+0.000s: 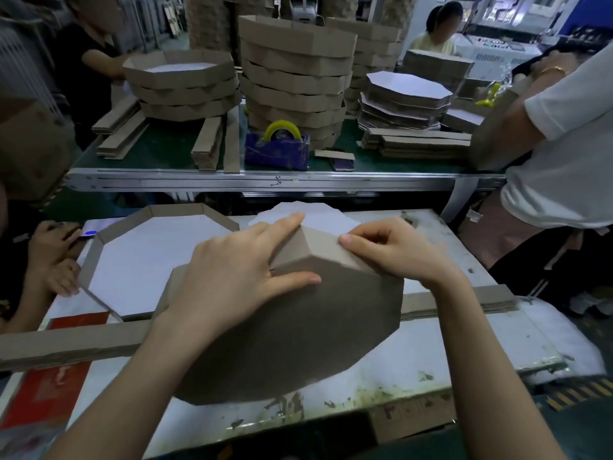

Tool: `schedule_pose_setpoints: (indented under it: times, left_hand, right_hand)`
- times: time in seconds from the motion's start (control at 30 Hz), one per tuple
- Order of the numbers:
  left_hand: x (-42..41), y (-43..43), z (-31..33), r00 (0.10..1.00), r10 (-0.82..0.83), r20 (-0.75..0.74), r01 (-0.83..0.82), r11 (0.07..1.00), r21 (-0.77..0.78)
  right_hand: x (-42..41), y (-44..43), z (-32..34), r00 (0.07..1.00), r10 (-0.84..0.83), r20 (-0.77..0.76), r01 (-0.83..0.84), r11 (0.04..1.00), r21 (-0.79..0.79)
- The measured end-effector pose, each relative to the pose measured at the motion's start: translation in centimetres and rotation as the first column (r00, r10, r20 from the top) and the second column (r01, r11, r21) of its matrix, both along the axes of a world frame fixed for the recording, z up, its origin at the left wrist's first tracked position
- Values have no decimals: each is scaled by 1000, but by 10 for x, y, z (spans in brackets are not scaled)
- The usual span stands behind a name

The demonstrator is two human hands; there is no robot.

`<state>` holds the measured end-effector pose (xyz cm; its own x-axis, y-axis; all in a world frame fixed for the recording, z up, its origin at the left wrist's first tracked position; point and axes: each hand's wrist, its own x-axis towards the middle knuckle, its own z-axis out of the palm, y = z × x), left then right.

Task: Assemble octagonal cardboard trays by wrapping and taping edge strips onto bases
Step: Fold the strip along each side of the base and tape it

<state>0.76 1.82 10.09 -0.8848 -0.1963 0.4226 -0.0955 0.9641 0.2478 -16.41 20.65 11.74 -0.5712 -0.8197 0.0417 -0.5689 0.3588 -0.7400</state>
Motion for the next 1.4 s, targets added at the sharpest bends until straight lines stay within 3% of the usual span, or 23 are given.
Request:
schedule_pose_setpoints:
  times: [0.1, 0.17, 0.27, 0.33, 0.43, 0.7, 0.87, 1.23, 1.33, 1.4]
  left_hand:
    - [12, -6, -6, 995, 12, -101, 1, 991, 131]
    - [16, -7, -15, 996, 34, -86, -13, 972, 234]
    - [22, -6, -36, 999, 49, 17, -52, 942, 331]
    - [24, -6, -42, 998, 69, 2, -65, 931, 358]
    - [20, -3, -35, 996, 48, -70, -24, 952, 305]
    - [16, 5, -24, 991, -123, -52, 132, 952, 275]
    - [19, 8, -24, 989, -103, -106, 125, 964, 235]
    - [16, 5, -27, 973, -167, -162, 201, 953, 227]
    - [3, 1, -22, 976, -176, -126, 206, 935, 290]
    - [-6, -1, -21, 977, -185, -102, 208, 928, 309]
  right_hand:
    - [0, 5, 15, 1000, 17, 2, -17, 993, -116]
    - [2, 3, 17, 999, 40, 22, -36, 989, -141]
    - [6, -5, 12, 998, 43, 39, -39, 994, -97]
    - [10, -11, 8, 999, 45, 29, -44, 998, -45]
    - [18, -18, 2, 997, 60, 37, -59, 998, -24]
    - [24, -12, 8, 993, 114, 9, -114, 993, -39]
    - [30, -14, 7, 994, 108, -15, -108, 993, 42]
    - [28, -14, 6, 996, 80, 43, -82, 995, 52]
    - [13, -23, -1, 996, -47, -70, 37, 990, -132]
    - [-7, -31, -13, 979, -203, 2, 193, 929, -316]
